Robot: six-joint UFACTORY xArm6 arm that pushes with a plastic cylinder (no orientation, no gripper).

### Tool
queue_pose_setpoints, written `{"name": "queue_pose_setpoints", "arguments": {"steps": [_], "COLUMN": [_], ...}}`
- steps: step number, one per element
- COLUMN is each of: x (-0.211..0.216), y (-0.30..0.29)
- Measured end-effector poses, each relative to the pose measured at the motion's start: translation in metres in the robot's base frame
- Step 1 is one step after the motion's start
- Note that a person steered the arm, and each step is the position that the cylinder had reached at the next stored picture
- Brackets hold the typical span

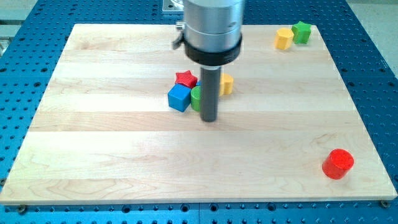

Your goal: Place the red circle to the right of the group of blocks

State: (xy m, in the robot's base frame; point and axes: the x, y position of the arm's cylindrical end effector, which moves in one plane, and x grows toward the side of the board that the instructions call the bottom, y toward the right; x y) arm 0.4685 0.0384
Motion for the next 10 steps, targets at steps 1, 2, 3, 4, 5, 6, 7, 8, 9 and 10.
{"name": "queue_pose_setpoints", "arguments": {"steps": [1,2,3,4,5,6,7,8,9,10], "x": [-0.005,-0.008,0.041,0.104,0.133,0.118,0.076,0.034,0.011,-0.003], "y": [0.095,0.218,0.291,0.304,0.232,0.143,0.100,0.060,0.076,0.115]}}
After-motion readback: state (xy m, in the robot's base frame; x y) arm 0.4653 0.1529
